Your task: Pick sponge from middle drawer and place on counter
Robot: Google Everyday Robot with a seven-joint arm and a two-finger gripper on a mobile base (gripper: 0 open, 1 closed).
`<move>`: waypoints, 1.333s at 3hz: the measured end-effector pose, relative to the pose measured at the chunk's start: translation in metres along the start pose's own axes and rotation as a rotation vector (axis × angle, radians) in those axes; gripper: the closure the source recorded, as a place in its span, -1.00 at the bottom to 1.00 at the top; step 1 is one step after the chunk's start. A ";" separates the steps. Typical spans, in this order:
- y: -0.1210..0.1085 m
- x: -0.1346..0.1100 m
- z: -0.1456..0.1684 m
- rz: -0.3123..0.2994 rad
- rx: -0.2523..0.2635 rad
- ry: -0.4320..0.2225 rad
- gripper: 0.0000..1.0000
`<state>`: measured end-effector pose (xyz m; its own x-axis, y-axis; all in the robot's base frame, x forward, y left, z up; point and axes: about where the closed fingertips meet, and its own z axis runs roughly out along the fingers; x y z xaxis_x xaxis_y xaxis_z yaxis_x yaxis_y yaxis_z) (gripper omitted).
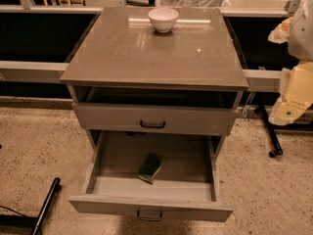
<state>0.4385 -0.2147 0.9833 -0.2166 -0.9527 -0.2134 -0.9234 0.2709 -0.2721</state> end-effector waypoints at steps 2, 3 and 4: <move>-0.002 0.006 0.063 0.068 -0.042 -0.072 -1.00; 0.037 -0.006 0.156 0.122 -0.170 -0.216 -1.00; 0.053 -0.015 0.188 0.137 -0.195 -0.239 -1.00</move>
Offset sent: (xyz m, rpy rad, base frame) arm 0.0673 0.0071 -0.1850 0.3016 0.1058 -0.1089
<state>0.4524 -0.1606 0.7955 -0.2837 -0.8435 -0.4561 -0.9391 0.3407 -0.0458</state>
